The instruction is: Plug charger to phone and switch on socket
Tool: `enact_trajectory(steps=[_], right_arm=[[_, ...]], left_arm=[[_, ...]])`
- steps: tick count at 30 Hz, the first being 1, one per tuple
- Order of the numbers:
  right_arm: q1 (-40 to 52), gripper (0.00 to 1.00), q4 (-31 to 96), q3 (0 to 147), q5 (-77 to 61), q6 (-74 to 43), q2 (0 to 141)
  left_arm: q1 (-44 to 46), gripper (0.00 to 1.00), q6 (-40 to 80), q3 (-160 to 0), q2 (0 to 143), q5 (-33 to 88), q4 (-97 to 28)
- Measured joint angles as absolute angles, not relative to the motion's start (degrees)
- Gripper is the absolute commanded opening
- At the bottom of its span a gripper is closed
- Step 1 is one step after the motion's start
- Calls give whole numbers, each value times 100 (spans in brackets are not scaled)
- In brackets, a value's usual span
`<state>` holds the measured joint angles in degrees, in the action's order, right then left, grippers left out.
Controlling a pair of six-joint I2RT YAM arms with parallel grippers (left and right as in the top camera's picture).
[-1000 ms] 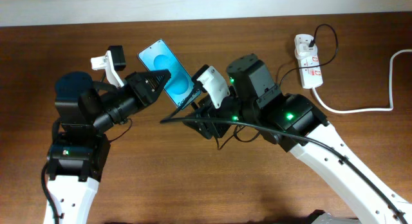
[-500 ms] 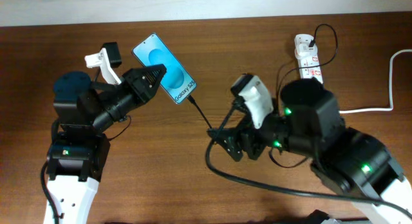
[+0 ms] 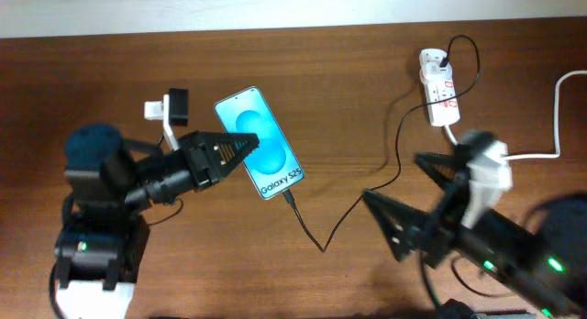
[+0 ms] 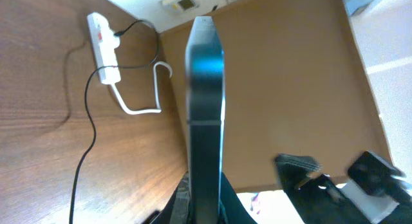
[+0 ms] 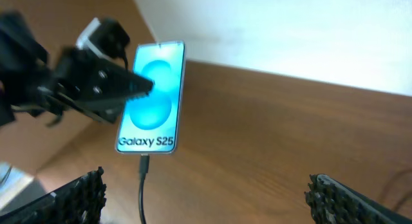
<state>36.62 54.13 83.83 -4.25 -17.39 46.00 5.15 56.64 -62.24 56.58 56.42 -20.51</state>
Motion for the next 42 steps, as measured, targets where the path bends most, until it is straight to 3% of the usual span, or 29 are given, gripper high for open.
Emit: enact_trajectory(steps=[11,19,25,34,42], right_arm=[[3664,98,5911,8390,429,-1953,4672],[3664,98,6257,8390,469,-1957,5979],[3664,98,6263,8390,471,-1979,6239],[3664,99,6392,8390,447,-2257,6243],[3662,98,6661,8390,-1345,-3028,6243]], left_arm=[[519,0,3677,-6224,9153,6171,-1955],[519,2,2233,-6224,9839,5190,-1614],[687,1,2067,-6224,10801,5059,-735],[829,9,2056,-6224,11323,5002,-642],[829,8,2056,-6224,11323,4748,-646]])
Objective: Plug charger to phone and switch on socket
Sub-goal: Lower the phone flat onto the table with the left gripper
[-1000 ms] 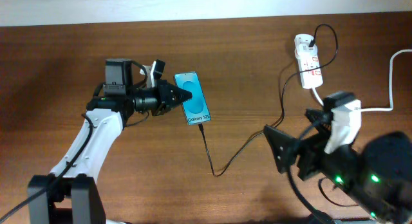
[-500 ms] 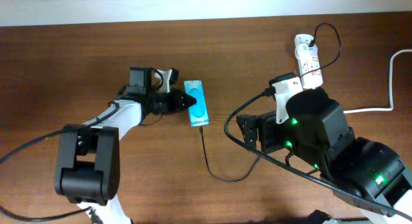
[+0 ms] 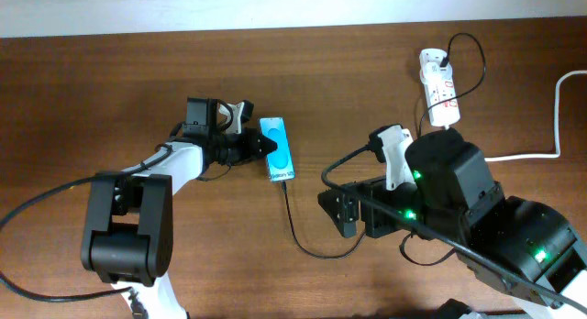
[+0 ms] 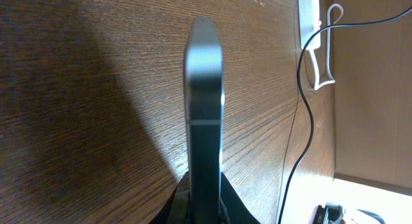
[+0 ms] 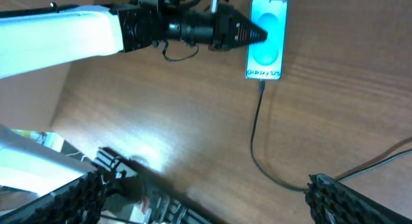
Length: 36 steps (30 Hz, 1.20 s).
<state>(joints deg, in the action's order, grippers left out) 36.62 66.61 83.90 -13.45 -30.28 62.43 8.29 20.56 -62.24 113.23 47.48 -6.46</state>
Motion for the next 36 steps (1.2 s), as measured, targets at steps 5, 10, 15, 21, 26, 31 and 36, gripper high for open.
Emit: enact_trajectory(steps=[5,10,15,21,26,31,36], right_arm=[[3664,99,6731,8390,-1406,-3155,6243],[3662,98,6744,8390,-1406,-3157,6243],[3662,98,6794,8390,-1315,-3162,6243],[3664,98,6816,8390,-1205,-3173,6243],[3662,98,6816,8390,-1190,-3170,6243],[3662,98,6818,8390,-1190,-3170,6248],[3662,98,6818,8390,-1190,-3170,6248]], left_arm=[[829,14,2056,-6224,11323,4654,-882],[823,13,2086,-6248,11668,4823,-696],[819,19,2097,-6261,11898,5050,-639],[819,28,2075,-6267,11961,5057,-644],[808,32,2134,-6276,11961,5054,-668],[362,36,2233,-6324,11959,5216,-1116],[340,34,2233,-6357,11959,5258,-1201]])
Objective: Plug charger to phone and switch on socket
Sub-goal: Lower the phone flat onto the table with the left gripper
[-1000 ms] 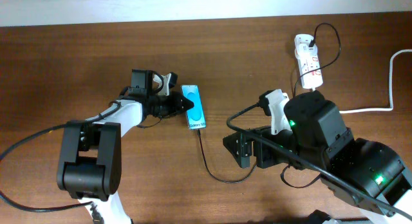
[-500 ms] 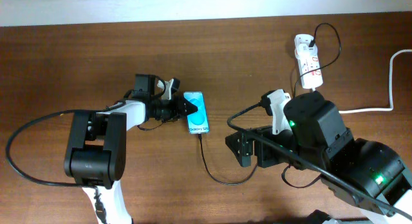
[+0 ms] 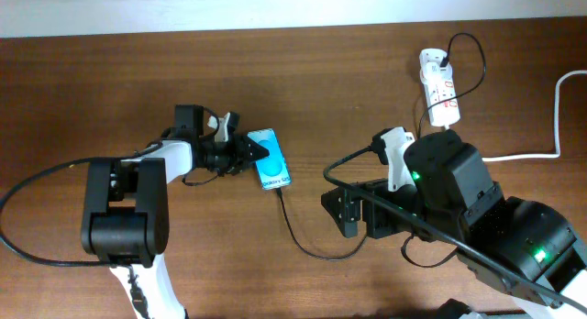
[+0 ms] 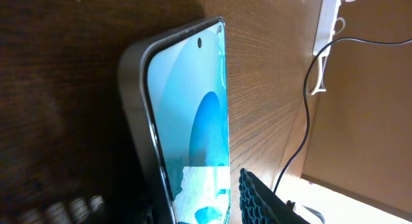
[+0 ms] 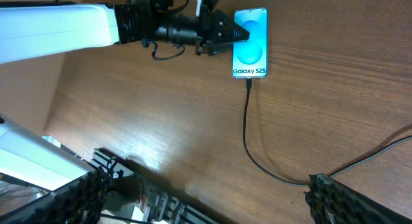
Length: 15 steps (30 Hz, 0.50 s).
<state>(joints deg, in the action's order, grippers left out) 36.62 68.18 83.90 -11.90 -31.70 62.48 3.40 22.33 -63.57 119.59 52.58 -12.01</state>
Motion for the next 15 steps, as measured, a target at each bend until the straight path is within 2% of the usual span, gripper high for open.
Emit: enact_trajectory(steps=[2,7,13,15], right_arm=[[3662,98,6818,8390,-1190,-3175,6248],[3662,98,6820,8390,-1100,-3175,6248],[3664,98,6818,8390,-1039,-3173,6416],[3664,98,6820,8390,-1039,-3175,6458]], left_arm=[[340,30,2241,-6388,11959,5256,-1406],[375,42,2255,-6818,11959,4904,-2530],[760,47,2281,-7192,11957,4296,-2746],[794,52,2298,-7223,11935,4145,-2768]])
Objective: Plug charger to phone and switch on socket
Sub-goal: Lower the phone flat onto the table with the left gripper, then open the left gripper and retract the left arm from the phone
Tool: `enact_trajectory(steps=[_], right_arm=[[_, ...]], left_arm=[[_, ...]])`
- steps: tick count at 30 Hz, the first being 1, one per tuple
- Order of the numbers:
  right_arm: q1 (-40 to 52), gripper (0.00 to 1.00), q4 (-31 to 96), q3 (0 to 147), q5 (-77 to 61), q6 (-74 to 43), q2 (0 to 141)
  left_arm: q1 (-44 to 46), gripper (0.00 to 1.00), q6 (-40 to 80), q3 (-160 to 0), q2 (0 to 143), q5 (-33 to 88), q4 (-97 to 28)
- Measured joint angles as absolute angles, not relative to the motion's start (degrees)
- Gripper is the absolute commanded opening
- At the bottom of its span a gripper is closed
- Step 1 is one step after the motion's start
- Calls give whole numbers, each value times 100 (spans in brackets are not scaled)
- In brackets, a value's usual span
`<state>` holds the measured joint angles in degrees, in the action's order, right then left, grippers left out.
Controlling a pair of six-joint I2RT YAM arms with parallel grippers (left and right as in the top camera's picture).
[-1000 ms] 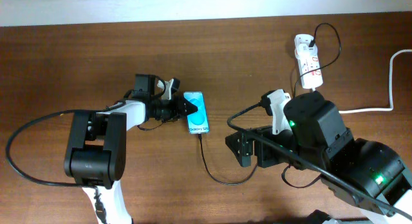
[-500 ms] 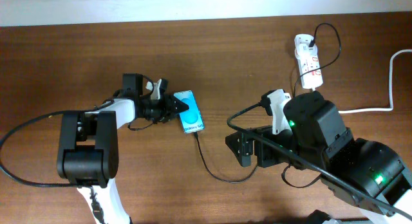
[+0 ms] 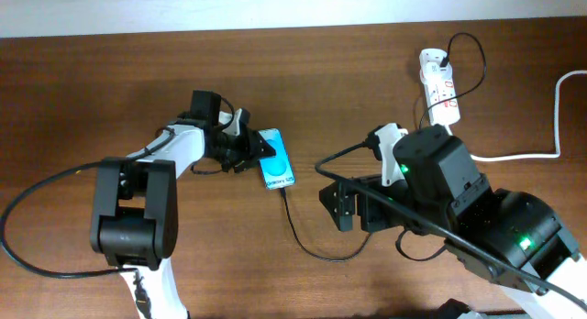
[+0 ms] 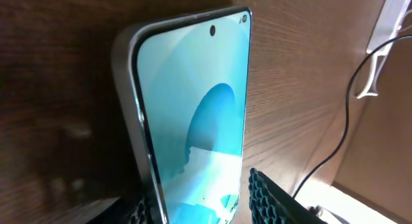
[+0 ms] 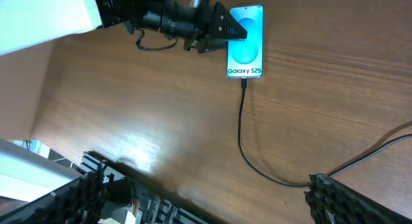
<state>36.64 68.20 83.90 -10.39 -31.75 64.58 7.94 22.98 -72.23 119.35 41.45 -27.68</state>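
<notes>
The phone (image 3: 277, 170) lies screen up on the wooden table, its blue "Galaxy S25" screen (image 5: 245, 49) lit. A black charger cable (image 5: 239, 134) is plugged into its bottom end and runs right toward the white socket strip (image 3: 437, 88) at the far right. My left gripper (image 4: 199, 188) is open, low at the phone's left side. One finger (image 4: 145, 205) is against the phone's edge, the other (image 4: 277, 198) stands apart over the screen side. My right gripper (image 5: 207, 181) hangs wide open above the table, right of the phone, with nothing in it.
A black plug (image 3: 443, 58) sits in the strip's far end. A white lead (image 3: 558, 117) runs from the strip off the right edge. The cable loops across the table (image 3: 303, 90) between phone and right arm. The table's near edge shows in the right wrist view.
The phone has settled flatter on the table. My left wrist sits slightly farther back and to the right, jaws still apart around the phone. The right arm has shifted a little left.
My left gripper first held the plugged-in phone raised high above the table, shut on its edges. Then it held the phone standing on edge at the table surface. Then the jaws were apart and the phone leaned screen up; now it lies flat.
</notes>
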Motion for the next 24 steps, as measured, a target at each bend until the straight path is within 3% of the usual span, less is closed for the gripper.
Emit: enact_trajectory(steps=[4,10,15,24], right_arm=[[3662,99,6818,8390,-1039,-3175,6490],[3664,98,6818,8390,-937,-3173,6495],[3662,98,6816,8390,-906,-3170,6495],[3664,98,6816,8390,-904,-3173,6495]], left_arm=[[862,53,2318,-7273,11883,3852,-2718],[862,66,2447,-7310,11850,3754,-2744],[862,65,2471,-7325,11828,3730,-2749],[860,74,2602,-7417,11828,3686,-2838]])
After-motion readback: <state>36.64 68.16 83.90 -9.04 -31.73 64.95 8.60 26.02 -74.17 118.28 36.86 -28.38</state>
